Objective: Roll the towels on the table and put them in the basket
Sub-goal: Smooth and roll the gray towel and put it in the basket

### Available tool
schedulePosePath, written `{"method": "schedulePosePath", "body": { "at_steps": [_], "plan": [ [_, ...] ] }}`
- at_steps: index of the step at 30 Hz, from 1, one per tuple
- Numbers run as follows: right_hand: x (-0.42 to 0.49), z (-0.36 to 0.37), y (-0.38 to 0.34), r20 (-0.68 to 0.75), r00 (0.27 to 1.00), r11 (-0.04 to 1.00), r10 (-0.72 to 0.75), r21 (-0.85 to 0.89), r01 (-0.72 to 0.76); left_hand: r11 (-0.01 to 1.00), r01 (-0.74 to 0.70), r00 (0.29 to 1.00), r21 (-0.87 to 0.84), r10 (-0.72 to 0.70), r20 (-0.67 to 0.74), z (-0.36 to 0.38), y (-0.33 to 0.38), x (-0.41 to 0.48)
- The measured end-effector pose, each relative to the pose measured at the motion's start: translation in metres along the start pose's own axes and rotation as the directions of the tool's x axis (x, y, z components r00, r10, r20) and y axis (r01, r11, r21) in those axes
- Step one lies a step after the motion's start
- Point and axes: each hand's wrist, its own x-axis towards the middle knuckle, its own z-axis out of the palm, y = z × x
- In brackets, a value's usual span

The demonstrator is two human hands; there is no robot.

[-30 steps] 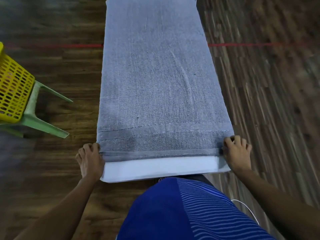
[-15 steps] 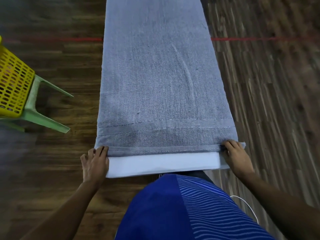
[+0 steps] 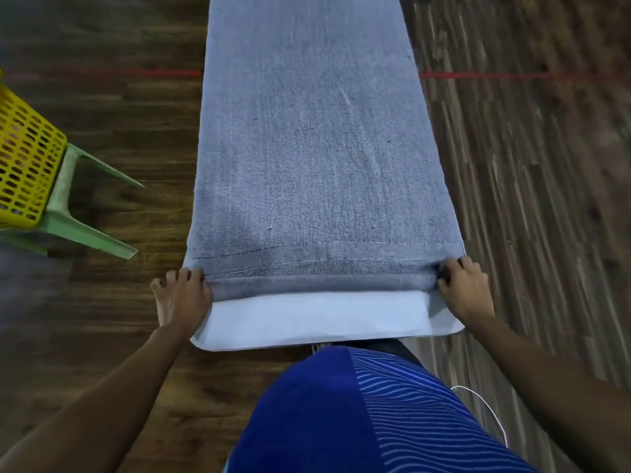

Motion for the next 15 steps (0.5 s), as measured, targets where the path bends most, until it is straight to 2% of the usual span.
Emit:
{"method": "schedulePosePath", "body": {
  "at_steps": [3,7,9,12,15],
  "plan": [
    [-0.005,-0.001,-0.007,0.0,1.0,0.993,-0.007,0.119,0.007,0.999,-0.042,0.993,-0.004,0.041,-0.11,0.006,0.003,0.001],
    [-0.025,0.012,-0.001,-0.014,0.969,0.965,-0.246,0.091,0.246,0.974,-0.214,0.958,-0.076,0.194,-0.213,0.019,0.005,-0.012],
    [-0.031,0.017,0.004,-0.045,0.951,0.951,-0.307,0.028,0.309,0.951,-0.265,0.952,-0.159,0.233,-0.197,0.028,0.003,-0.02],
    [-0.028,0.019,0.008,-0.103,0.924,0.929,-0.37,-0.045,0.367,0.941,-0.259,0.963,-0.216,0.233,-0.138,0.034,0.0,-0.027],
    [-0.018,0.014,0.006,-0.094,0.945,0.95,-0.312,-0.001,0.313,0.938,-0.223,0.972,-0.265,0.193,-0.133,0.029,-0.002,-0.024]
  ]
}}
